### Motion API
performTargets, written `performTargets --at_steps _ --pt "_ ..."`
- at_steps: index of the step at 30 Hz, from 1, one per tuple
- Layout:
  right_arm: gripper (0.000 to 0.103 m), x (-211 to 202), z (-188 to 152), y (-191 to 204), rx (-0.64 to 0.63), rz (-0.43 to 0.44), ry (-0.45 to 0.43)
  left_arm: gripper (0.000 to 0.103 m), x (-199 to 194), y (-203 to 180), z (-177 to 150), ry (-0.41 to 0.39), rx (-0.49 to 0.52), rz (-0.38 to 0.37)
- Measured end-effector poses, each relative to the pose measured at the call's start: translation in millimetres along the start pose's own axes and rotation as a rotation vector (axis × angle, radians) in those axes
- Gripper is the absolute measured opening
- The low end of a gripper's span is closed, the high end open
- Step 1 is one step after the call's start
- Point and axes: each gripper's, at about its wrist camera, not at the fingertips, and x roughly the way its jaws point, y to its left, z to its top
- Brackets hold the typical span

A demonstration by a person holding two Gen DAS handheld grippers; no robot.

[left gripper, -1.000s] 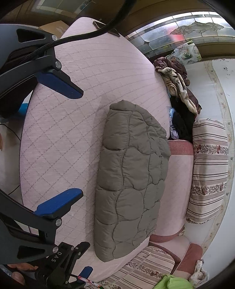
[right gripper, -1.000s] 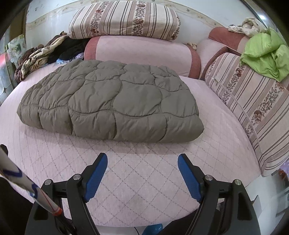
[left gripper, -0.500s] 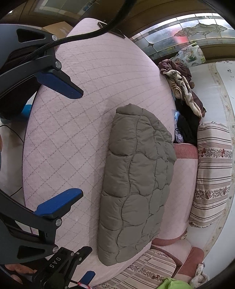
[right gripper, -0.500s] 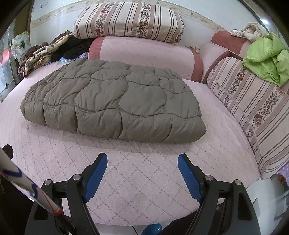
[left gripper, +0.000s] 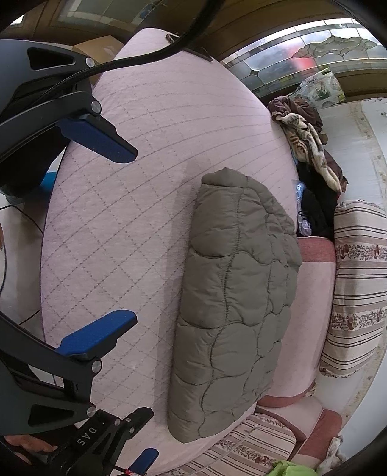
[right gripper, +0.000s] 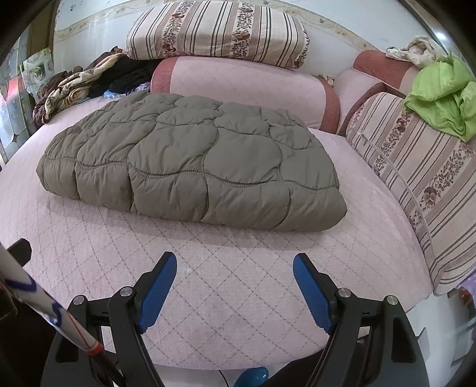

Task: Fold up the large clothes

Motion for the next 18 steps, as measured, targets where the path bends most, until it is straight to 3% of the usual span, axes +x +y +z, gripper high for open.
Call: performTargets --at_steps 18 --pt "0.084 0 -4 9 -0.020 0.011 -0.008 0.099 11 -1 -7 0.036 0.004 -0.026"
